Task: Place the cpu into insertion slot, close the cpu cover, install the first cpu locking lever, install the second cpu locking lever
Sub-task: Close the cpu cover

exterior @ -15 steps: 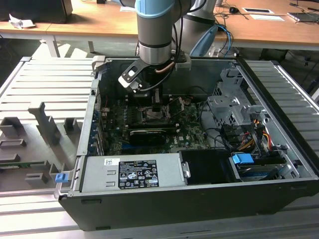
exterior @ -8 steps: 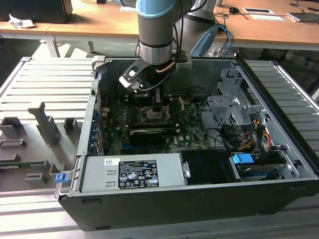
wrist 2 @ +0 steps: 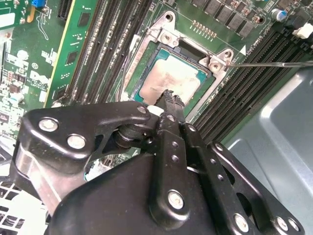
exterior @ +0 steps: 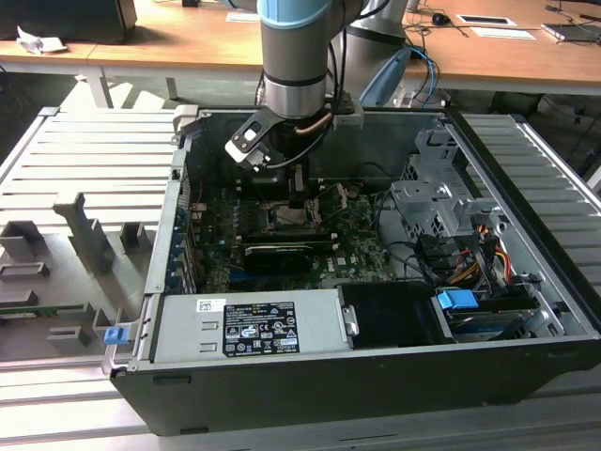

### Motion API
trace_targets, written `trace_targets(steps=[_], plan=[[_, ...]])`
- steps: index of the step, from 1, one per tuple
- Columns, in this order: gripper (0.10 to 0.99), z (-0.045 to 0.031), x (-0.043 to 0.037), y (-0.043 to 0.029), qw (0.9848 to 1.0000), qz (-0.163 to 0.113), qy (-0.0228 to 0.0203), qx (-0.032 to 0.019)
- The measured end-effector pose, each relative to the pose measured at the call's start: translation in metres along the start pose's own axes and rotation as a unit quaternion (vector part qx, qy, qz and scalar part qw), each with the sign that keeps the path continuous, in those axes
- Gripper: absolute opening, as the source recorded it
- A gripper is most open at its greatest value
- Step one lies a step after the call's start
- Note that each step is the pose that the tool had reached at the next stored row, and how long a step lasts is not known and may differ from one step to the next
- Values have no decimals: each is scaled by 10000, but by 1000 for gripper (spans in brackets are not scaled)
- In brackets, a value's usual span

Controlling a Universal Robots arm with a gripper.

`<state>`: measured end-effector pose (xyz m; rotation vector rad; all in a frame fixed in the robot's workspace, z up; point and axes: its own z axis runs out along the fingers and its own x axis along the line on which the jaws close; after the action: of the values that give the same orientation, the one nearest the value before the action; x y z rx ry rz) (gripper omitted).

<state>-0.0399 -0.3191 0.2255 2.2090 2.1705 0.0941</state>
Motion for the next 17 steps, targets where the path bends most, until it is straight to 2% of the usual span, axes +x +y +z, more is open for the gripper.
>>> trace_targets(steps=[4,17], plan=[[106,-29,1,2,10000,0,1,0],[106,-37,3,3,10000,-1,-10,0]])
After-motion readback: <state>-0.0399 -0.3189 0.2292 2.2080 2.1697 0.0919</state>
